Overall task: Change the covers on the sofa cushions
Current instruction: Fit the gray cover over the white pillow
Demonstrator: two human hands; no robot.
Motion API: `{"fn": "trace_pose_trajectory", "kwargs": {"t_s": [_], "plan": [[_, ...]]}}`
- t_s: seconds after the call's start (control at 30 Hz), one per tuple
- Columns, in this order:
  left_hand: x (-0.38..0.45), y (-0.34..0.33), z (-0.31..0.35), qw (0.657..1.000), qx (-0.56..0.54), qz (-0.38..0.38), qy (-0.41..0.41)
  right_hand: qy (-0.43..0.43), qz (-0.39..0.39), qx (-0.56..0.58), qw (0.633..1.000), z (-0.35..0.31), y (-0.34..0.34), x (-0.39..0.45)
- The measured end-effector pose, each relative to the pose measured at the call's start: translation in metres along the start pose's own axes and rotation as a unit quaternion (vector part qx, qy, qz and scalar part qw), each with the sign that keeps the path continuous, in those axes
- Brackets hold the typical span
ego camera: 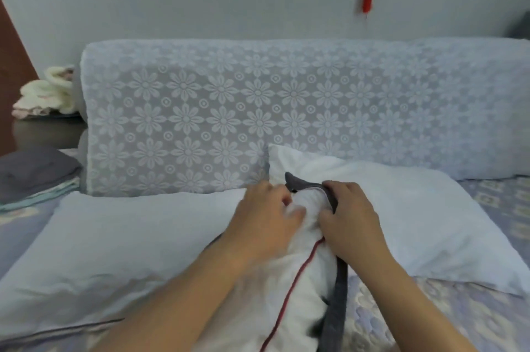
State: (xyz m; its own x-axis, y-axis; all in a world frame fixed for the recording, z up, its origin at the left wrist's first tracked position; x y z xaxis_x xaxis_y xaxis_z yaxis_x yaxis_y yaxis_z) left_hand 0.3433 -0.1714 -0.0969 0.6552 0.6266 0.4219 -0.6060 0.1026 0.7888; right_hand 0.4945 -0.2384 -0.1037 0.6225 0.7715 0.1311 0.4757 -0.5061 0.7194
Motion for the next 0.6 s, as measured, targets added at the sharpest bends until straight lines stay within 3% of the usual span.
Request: {"fn": "trace_pose_trajectory", "kwargs": {"t_s": [0.1,0.17,0.23,0.3,0.4,0.5,0.6], "plan": [[-0.003,-0.018,0.021,0.991,0.094,0.024,-0.091,-0.023,-0.021,0.046,0.998,-0.006,0.008,0.019],[-0.001,-0.023,0.026,0.988,0.111,0.043,-0.096,-0.021,-0.030,0.046,0.998,-0.010,0.010,0.029],[0.001,-0.026,0.024,0.990,0.114,0.012,-0.078,-0.013,-0.029,0.025,0.999,-0.012,0.007,0.036],[-0.001,-0.033,0.024,0.988,0.127,-0.032,-0.080,-0.006,-0.022,-0.014,1.000,-0.012,0.004,0.043],[-0.010,-0.042,0.028,0.980,0.172,-0.034,-0.088,0.004,-0.025,-0.121,0.992,-0.011,-0.002,0.052],[-0.015,-0.045,0.029,0.965,0.241,-0.012,-0.101,0.036,-0.089,-0.216,0.972,-0.022,-0.015,0.062],[-0.015,-0.051,0.035,0.952,0.268,-0.036,-0.146,0.063,-0.131,-0.221,0.964,-0.035,-0.023,0.066]]}}
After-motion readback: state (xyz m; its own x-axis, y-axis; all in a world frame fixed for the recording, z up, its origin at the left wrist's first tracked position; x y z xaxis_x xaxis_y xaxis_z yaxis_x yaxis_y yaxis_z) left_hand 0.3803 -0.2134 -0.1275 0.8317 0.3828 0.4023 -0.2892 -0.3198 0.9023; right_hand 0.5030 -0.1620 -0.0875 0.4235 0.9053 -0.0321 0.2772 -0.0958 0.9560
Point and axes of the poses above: each hand's wrist, its own x-axis towards the middle knuckle, its own y-axis out of the back of the hand, z = x × y, the point moved 5 cm from there along x, towards the middle knuckle, and after that the axes turned 15 degrees about -y, right-handed, at the moved point
